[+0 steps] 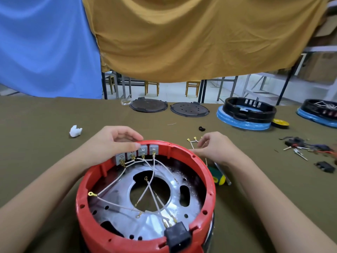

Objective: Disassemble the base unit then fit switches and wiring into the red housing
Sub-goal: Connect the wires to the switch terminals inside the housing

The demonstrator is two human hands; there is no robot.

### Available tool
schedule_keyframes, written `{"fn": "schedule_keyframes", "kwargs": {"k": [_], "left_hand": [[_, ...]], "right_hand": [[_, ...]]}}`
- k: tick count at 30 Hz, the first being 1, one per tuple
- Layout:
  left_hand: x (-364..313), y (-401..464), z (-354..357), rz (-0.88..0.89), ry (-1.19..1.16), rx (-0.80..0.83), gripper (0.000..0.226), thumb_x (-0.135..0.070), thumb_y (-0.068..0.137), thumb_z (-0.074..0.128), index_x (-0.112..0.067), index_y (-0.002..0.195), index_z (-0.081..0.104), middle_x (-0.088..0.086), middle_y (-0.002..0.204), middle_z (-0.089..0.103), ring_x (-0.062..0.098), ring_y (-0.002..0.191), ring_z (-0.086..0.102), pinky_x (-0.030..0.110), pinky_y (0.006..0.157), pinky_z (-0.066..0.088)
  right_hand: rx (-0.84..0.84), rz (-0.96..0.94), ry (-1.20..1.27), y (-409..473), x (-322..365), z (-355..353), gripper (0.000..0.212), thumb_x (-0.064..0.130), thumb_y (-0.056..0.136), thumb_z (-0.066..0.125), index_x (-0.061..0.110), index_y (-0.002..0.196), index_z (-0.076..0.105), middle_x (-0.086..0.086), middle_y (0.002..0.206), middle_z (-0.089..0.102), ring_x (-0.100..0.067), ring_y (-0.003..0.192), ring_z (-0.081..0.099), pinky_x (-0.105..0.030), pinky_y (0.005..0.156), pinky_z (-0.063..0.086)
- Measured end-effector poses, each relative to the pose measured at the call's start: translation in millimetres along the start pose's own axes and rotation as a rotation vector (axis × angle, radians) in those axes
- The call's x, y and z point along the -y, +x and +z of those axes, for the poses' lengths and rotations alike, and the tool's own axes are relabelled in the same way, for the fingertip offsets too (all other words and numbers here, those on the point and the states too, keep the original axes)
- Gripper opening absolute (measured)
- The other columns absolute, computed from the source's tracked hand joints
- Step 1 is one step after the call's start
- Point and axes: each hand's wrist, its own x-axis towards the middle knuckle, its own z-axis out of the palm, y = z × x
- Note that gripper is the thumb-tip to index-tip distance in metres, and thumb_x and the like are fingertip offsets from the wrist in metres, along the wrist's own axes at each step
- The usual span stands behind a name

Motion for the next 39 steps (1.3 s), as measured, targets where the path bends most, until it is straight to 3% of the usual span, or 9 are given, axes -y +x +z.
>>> {"fn": "schedule_keyframes", "kwargs": {"k": [6,11,16,20,23,28,33,37,39], "left_hand": [[-2,-2,0,-0.017,0.002,-0.004,0.017,-0.007,0.083,0.073,-0.012,0.100,0.074,0.003,0.094,0.078,0.011,0.087,0.073,0.011,0.077,0.052],[-2,-2,0,-0.020,0.025,-0.011,0.017,-0.010,0.083,0.074,-0.015,0.099,0.074,0.001,0.094,0.077,0.010,0.088,0.073,0.011,0.079,0.052],[-3,-2,2,-0.013,0.012,0.011,0.018,-0.014,0.081,0.075,-0.016,0.099,0.075,0.001,0.095,0.077,0.012,0.090,0.073,0.012,0.080,0.052],[-5,-4,5,-0.006,-0.015,0.069,0.032,-0.030,0.071,0.074,-0.018,0.100,0.075,0.001,0.097,0.077,0.013,0.093,0.073,0.013,0.082,0.053],[-5,-5,7,0.014,-0.034,0.103,0.032,-0.030,0.071,0.074,-0.018,0.100,0.075,0.003,0.098,0.077,0.014,0.092,0.073,0.014,0.082,0.052],[-5,-4,8,0.017,-0.029,0.110,0.029,-0.031,0.071,0.074,-0.022,0.098,0.076,0.002,0.099,0.077,0.015,0.093,0.073,0.014,0.083,0.053],[-6,-6,8,0.018,-0.019,0.111,0.024,-0.032,0.071,0.074,-0.027,0.095,0.076,0.001,0.099,0.077,0.015,0.094,0.073,0.016,0.084,0.053],[-7,-5,8,0.020,-0.009,0.102,0.024,-0.033,0.071,0.074,-0.028,0.095,0.076,0.000,0.099,0.077,0.014,0.095,0.072,0.020,0.085,0.050],[-6,-5,9,0.028,-0.015,0.093,0.026,-0.033,0.070,0.074,-0.025,0.095,0.076,0.001,0.098,0.077,0.015,0.094,0.073,0.018,0.083,0.052]], "right_hand": [[-0.100,0.028,0.050,-3,-3,-19,0.037,0.059,0.076,0.073,0.025,0.087,0.065,0.009,0.091,0.064,-0.004,0.082,0.057,-0.025,0.061,0.043],[0.012,0.119,-0.167,-9,-6,-24,0.042,0.055,0.073,0.076,0.018,0.090,0.065,0.001,0.091,0.067,-0.014,0.082,0.061,-0.032,0.070,0.052],[0.217,0.199,-0.260,-13,3,-16,0.037,0.034,0.075,0.082,0.009,0.097,0.066,-0.009,0.085,0.071,-0.020,0.060,0.065,-0.026,0.056,0.055],[0.063,0.229,-0.233,-11,-7,-27,0.023,0.015,0.079,0.074,0.005,0.099,0.067,-0.014,0.085,0.073,-0.030,0.074,0.072,-0.043,0.075,0.061],[-0.017,0.260,-0.092,-11,-16,-42,0.026,0.021,0.085,0.072,0.002,0.100,0.063,-0.013,0.077,0.068,-0.027,0.060,0.063,-0.046,0.074,0.061],[0.279,0.402,-0.066,-18,-13,-39,0.036,0.010,0.082,0.078,-0.002,0.109,0.059,-0.019,0.093,0.068,-0.024,0.073,0.066,-0.036,0.063,0.062],[0.063,0.324,-0.142,-9,-24,-49,0.023,-0.004,0.087,0.052,-0.008,0.109,0.059,-0.026,0.096,0.070,-0.037,0.084,0.072,-0.048,0.079,0.060],[-0.030,0.246,-0.162,-6,-22,-41,0.006,0.012,0.090,0.043,0.009,0.091,0.049,-0.008,0.078,0.054,-0.023,0.060,0.052,-0.029,0.049,0.037],[0.017,0.270,-0.176,-7,-22,-36,0.020,0.020,0.087,0.053,0.012,0.072,0.041,-0.004,0.064,0.045,-0.020,0.050,0.041,-0.026,0.046,0.029]]}}
